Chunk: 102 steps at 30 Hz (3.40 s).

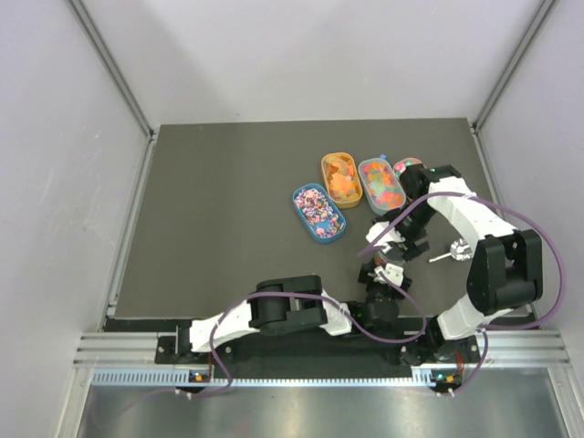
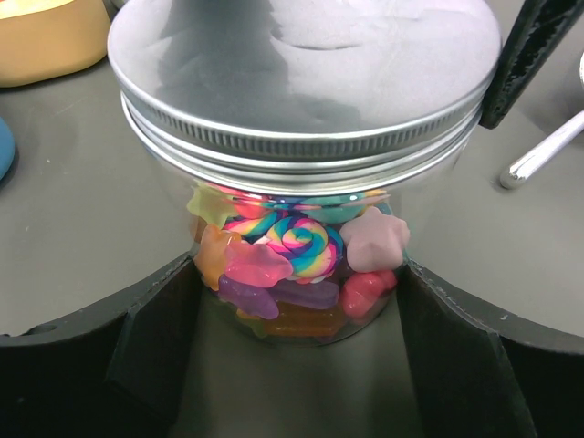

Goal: Pack the candies
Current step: Screw the bottle lid onto the packing bottle.

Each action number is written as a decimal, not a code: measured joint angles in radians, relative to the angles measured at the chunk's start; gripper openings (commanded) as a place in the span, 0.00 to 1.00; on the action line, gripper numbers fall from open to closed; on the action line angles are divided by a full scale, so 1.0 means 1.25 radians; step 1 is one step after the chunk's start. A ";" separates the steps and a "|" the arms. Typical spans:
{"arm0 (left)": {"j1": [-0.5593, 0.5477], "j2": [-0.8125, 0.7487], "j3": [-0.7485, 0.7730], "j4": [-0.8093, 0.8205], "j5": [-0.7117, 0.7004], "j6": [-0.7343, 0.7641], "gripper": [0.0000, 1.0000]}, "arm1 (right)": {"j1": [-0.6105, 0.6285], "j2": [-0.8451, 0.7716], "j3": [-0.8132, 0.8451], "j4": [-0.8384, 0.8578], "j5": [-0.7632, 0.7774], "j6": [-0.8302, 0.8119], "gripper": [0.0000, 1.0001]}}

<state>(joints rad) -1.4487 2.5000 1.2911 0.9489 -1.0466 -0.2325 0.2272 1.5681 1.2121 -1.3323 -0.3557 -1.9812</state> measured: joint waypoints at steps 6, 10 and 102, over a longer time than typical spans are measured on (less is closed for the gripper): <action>0.000 0.000 0.000 0.000 0.000 0.000 0.00 | 0.000 -0.007 -0.012 0.010 -0.002 0.019 0.64; 0.000 0.000 0.000 0.000 0.000 0.000 0.00 | 0.000 -0.045 -0.050 0.046 -0.003 0.066 0.62; -0.016 0.000 -0.018 0.053 0.072 0.037 0.00 | -0.004 -0.106 -0.061 -0.006 0.058 0.002 0.93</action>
<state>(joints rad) -1.4693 2.5000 1.2686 1.0149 -0.9565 -0.1867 0.2218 1.4353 1.1355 -1.3399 -0.2829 -1.9793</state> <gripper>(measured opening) 0.839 0.969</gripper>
